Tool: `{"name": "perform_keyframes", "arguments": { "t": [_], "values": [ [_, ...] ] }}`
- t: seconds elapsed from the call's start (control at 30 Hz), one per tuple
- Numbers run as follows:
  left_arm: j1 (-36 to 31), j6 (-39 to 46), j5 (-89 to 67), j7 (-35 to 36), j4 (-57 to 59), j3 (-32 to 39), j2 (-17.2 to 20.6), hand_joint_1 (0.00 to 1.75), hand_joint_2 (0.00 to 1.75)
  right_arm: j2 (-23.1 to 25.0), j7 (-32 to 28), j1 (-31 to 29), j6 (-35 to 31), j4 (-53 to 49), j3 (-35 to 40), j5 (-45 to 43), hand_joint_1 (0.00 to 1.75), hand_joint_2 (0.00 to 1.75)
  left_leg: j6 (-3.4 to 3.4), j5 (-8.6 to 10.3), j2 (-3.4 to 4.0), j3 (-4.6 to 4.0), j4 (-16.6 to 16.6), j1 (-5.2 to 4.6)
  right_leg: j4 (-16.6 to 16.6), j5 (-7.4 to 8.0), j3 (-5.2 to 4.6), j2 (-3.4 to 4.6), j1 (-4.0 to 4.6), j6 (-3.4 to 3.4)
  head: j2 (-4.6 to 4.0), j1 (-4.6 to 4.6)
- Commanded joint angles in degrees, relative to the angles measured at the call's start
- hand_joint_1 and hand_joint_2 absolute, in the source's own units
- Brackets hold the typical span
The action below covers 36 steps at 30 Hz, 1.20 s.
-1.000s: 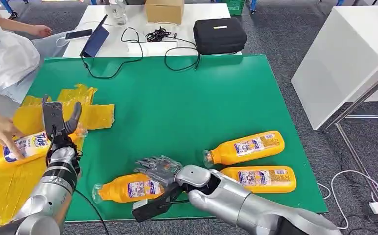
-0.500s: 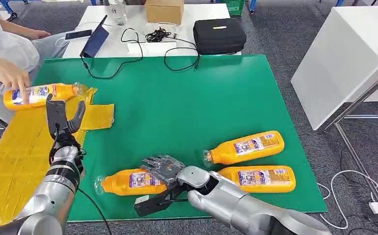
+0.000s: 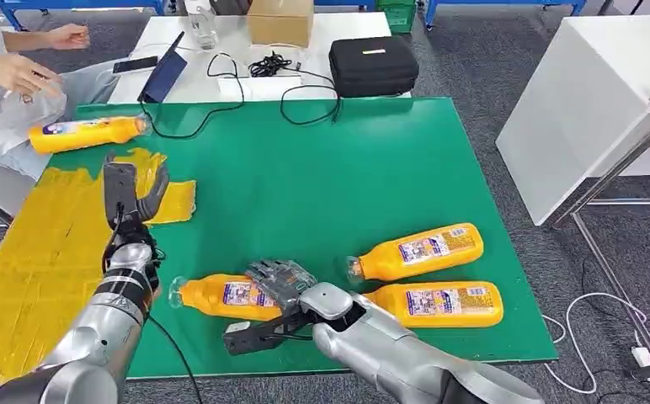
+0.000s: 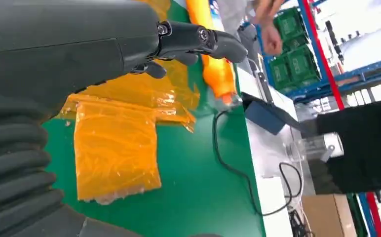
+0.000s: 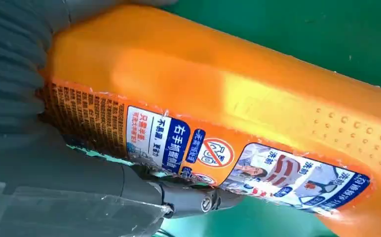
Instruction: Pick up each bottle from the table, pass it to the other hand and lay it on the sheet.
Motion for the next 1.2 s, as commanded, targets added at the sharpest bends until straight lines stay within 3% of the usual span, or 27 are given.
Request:
{"name": "perform_keyframes", "arguments": {
  "t": [0.03, 0.4, 0.57, 0.6, 0.8, 0.87, 1.03, 1.2],
  "values": [
    [-2.45, -0.47, 0.72, 0.29, 4.62, -0.93, -1.15, 0.0, 1.75, 0.66, 0.94, 2.44, -1.48, 8.44, -2.88, 0.84, 1.75, 1.75, -0.05, 0.08, -0.25, 0.03, -0.03, 0.09, -0.1, 0.02, 0.13, -0.29, 0.09, -0.03, 0.0, -0.02],
    [-1.93, -0.65, 1.14, -0.04, 4.43, -0.86, -0.99, 0.0, 1.75, 0.86, 1.3, 2.02, -4.27, 7.87, -5.51, 1.34, 1.75, 1.75, -0.04, 0.25, -0.24, 0.04, -0.07, 0.1, -0.15, 0.14, 0.19, -0.28, 0.1, 0.03, 0.0, 0.0],
    [1.06, -2.89, 2.83, -0.74, 0.8, -0.3, -1.38, 0.0, 1.75, -0.24, 2.81, 1.15, -16.41, 4.89, -13.78, 2.43, 1.75, 1.75, -0.03, 0.25, -0.16, 0.04, -0.05, 0.04, -0.09, 0.16, 0.14, -0.19, 0.05, 0.05, 0.0, -0.02],
    [2.49, -4.07, 3.15, -0.53, -1.6, -0.47, -1.73, 0.0, 1.75, -0.96, 3.61, 1.51, -21.91, 2.53, -17.65, 4.48, 1.75, 1.75, -0.04, 0.29, -0.19, -0.01, -0.1, 0.07, -0.16, 0.2, 0.13, -0.23, 0.07, 0.04, 0.0, 0.0],
    [3.15, -4.4, 3.13, 0.0, -2.99, -0.72, -2.0, 0.0, 1.75, -1.5, 3.73, 1.9, -22.26, 0.82, -19.73, 5.82, 1.75, 1.75, 0.06, 0.3, -0.08, -0.46, 0.04, 0.07, -0.04, 0.28, -0.24, -0.08, 0.09, 0.27, 0.0, 0.0],
    [5.09, -7.42, 4.38, 0.1, -6.76, -1.17, -2.94, 0.0, 1.75, -2.13, 2.55, 3.87, -31.29, -3.53, -28.9, 9.28, 1.75, 1.75, 0.06, 0.28, -0.08, -0.5, 0.01, 0.06, -0.05, 0.31, -0.3, -0.1, 0.08, 0.15, 0.0, 0.0],
    [10.47, -9.92, 5.54, 1.21, -17.17, -4.57, -4.96, 0.0, 1.75, -3.01, -4.57, 10.7, -35.52, -18.32, -46.76, 15.09, 1.75, 1.75, 0.1, 0.29, -0.25, -0.74, 0.05, 0.04, -0.03, 0.27, -0.47, -0.21, 0.05, 0.18, 0.0, -0.02],
    [13.44, -14.57, 7.22, 4.27, -22.27, -7.84, -5.49, 0.0, 1.75, -2.28, -9.46, 16.01, -38.05, -27.69, -52.59, 15.46, 1.75, 1.75, 0.11, 0.31, -0.24, -1.05, 0.07, 0.03, 0.0, 0.28, -0.77, -0.2, 0.04, 0.18, 0.0, 0.0]
  ]
}}
